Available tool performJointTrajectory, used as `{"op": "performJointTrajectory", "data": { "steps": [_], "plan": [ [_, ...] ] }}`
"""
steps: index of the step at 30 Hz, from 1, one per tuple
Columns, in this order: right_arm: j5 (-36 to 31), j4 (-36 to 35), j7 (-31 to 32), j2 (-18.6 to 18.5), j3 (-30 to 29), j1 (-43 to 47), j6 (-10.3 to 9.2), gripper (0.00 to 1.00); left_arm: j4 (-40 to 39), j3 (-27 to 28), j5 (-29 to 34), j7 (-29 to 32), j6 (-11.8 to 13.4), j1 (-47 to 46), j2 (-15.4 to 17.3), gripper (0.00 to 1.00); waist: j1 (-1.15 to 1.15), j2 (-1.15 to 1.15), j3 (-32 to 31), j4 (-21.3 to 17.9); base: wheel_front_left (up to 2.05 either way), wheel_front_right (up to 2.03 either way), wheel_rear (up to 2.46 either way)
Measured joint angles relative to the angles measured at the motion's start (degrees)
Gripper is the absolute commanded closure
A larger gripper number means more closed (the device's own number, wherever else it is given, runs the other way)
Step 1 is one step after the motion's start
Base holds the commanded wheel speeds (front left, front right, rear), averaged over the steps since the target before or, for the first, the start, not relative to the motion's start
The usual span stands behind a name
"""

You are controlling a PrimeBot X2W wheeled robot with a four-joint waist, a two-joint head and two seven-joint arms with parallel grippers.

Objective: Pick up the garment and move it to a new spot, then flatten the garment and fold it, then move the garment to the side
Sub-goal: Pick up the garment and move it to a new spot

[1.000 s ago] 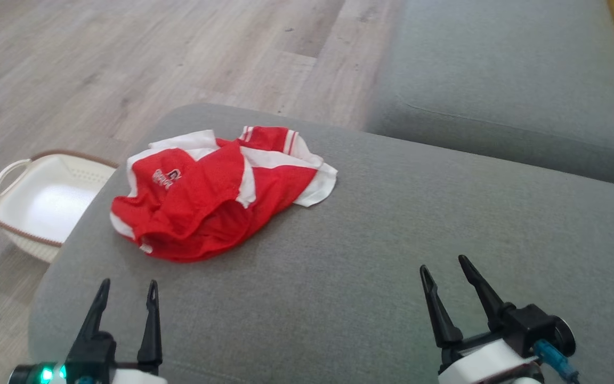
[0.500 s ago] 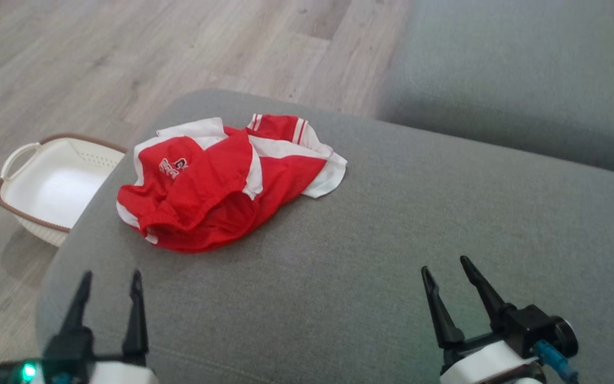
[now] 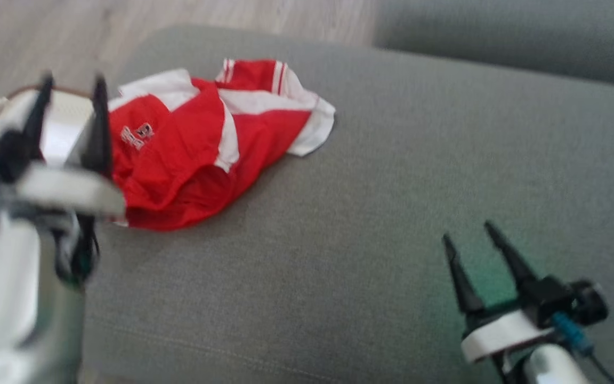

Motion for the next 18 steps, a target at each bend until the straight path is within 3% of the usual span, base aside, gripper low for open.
{"op": "performJointTrajectory", "data": {
  "steps": [8, 12, 18],
  "plan": [
    [-0.3, -2.9, 0.0, -4.5, -0.4, -4.6, 0.0, 0.0, 23.0, -2.3, -4.0, 8.7, -2.8, -21.9, 0.4, 0.0, 0.0, 0.0, 8.7, -0.8, 0.0, 0.0, 0.0],
    [0.0, -4.5, 0.0, -6.3, -0.8, -5.8, 0.0, 0.0, 35.1, -3.9, -4.5, 12.6, -3.3, -27.6, 0.2, 0.0, 0.0, 0.0, 12.2, -0.8, 0.0, 0.0, 0.0],
    [1.4, -7.8, 0.0, -8.0, -0.9, -5.9, 0.0, 0.0, 47.4, -5.7, -5.7, 11.7, -3.7, -31.8, -2.6, 0.0, 0.0, 0.0, 14.8, 0.0, 0.0, 0.0, 0.0]
  ]
}}
